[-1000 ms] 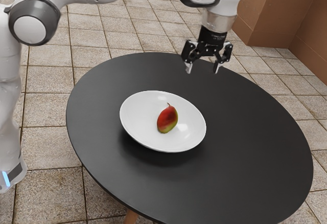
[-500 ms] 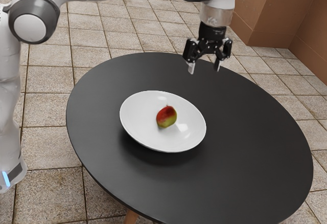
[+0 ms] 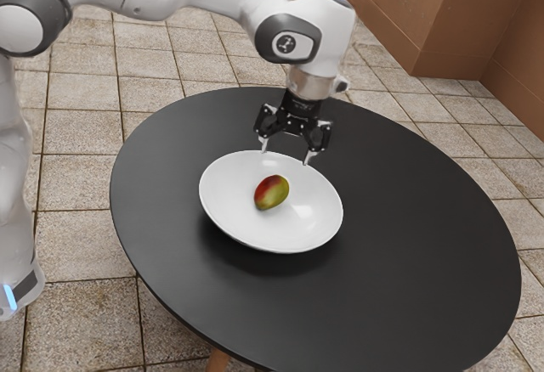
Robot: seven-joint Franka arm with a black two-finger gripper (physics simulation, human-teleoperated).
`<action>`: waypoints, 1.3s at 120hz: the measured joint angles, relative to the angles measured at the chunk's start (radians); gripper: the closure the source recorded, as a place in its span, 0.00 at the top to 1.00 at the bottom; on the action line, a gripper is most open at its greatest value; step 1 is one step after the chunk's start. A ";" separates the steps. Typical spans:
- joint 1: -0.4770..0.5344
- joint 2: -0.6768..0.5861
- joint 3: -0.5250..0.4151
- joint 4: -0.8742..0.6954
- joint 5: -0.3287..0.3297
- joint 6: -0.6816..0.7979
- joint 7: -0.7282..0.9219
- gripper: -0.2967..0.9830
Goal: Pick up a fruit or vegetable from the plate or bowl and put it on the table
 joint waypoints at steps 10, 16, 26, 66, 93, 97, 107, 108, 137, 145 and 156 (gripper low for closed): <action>-0.006 -0.015 -0.001 -0.084 0.027 0.088 0.079 0.75; -0.008 -0.005 -0.001 -0.101 0.036 0.139 0.126 0.75; -0.008 0.012 -0.001 -0.119 0.045 0.207 0.197 0.75; -0.006 0.007 -0.001 -0.132 0.036 0.319 0.399 0.75; -0.050 -0.063 -0.001 -0.241 0.007 0.337 0.472 0.75; -0.057 -0.065 -0.001 -0.248 0.004 0.338 0.479 0.75; -0.059 -0.062 0.000 -0.260 -0.014 0.341 0.497 0.75; -0.058 -0.062 0.000 -0.261 -0.015 0.342 0.498 0.75; -0.029 -0.064 0.013 -0.298 -0.031 0.353 0.536 0.75; -0.029 -0.058 0.014 -0.309 -0.033 0.361 0.544 0.75; -0.028 -0.035 0.014 -0.309 -0.037 0.375 0.554 0.75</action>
